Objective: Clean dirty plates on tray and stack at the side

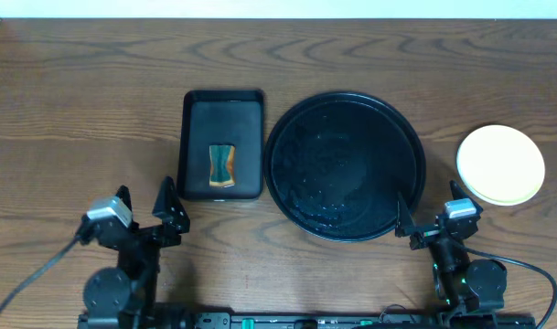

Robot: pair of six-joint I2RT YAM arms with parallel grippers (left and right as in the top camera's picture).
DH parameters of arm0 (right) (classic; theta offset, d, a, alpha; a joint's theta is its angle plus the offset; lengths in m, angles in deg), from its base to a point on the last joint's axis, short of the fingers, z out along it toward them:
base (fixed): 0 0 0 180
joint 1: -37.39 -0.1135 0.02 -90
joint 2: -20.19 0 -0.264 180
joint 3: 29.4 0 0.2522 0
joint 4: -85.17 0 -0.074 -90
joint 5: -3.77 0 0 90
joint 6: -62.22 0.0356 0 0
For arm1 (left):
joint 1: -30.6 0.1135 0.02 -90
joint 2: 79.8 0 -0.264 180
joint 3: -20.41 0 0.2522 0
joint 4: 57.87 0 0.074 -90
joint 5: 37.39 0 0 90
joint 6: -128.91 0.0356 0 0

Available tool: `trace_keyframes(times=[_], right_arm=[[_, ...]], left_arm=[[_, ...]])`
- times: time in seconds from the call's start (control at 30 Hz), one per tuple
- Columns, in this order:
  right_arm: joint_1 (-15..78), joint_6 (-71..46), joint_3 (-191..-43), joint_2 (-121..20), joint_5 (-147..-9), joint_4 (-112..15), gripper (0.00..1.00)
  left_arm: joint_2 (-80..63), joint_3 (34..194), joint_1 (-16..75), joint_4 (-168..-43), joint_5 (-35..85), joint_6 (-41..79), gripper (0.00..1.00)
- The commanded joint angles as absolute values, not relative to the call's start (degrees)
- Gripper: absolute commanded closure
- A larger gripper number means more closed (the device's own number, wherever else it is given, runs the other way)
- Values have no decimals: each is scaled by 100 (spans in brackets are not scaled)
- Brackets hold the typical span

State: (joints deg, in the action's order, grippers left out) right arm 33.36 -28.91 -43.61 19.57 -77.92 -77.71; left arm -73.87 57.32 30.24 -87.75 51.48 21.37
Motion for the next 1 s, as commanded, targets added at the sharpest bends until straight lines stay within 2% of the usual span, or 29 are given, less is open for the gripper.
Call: trace_keyframes(times=[0.0, 0.43, 0.97], right_arm=[[3360, -2958, -4348, 1985, -7809, -7760, 1], [3360, -2958, -4348, 1985, -7807, -7760, 1], [3360, -2958, -4348, 1985, -7809, -7760, 1]], left_arm=[[-7994, 5127, 3048, -8386, 5203, 2251, 15], [-7970, 3426, 2876, -6751, 5328, 2253, 15], [-7929, 3440, 2869, -7579, 5325, 2255, 15]])
